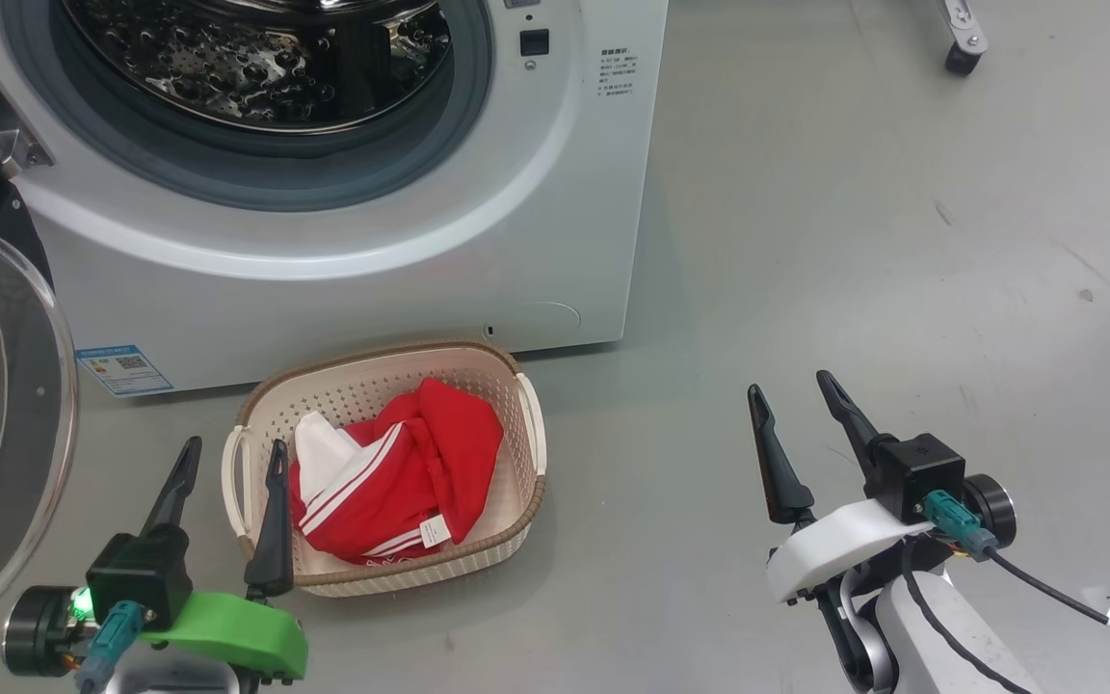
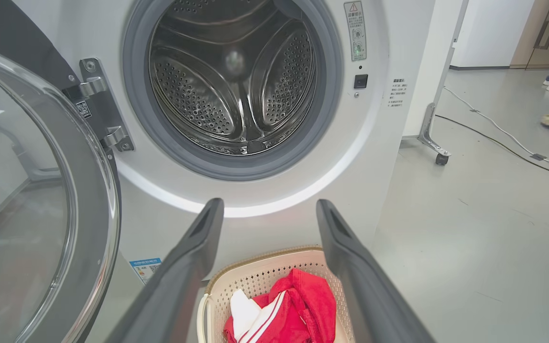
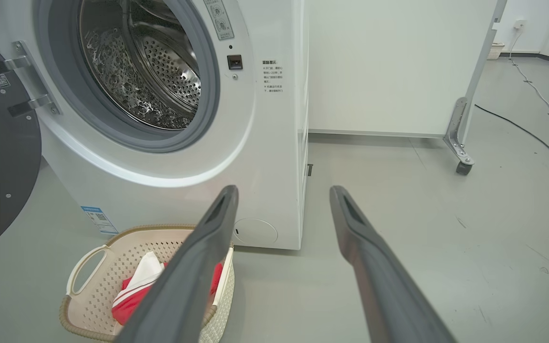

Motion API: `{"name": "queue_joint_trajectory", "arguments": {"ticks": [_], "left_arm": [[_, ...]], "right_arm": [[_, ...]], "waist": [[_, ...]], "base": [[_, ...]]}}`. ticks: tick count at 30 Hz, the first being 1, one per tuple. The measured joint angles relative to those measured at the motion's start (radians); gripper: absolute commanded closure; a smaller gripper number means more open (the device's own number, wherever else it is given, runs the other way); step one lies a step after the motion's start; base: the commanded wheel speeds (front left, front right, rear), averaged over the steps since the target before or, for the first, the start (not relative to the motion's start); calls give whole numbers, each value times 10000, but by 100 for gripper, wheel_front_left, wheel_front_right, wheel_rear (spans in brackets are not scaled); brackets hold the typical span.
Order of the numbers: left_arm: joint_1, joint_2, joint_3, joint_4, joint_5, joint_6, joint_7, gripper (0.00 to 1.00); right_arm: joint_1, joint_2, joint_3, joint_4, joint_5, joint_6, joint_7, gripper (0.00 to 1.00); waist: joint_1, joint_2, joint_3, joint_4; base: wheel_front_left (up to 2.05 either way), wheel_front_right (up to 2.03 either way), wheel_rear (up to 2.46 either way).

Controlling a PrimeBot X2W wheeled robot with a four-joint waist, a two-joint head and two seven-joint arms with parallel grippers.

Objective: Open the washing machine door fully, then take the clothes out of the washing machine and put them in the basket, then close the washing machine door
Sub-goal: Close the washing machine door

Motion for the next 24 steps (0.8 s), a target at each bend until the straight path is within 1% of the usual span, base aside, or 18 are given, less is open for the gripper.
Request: {"name": "queue_joint_trajectory", "arguments": {"ticks": [9,24], "left_arm": [[1,6,-6,-52,0,0,2,0],[1,8,-13,-117,0,0,4,0]], "right_arm": [[-4,0,-2,-15,10,-2,0,0],[-5,2,-15,-15,10,-4,0,0]], "waist": [[0,0,24,5],[0,0,38,62]], "base": [[-27,27,0],[-1,1,0]]}}
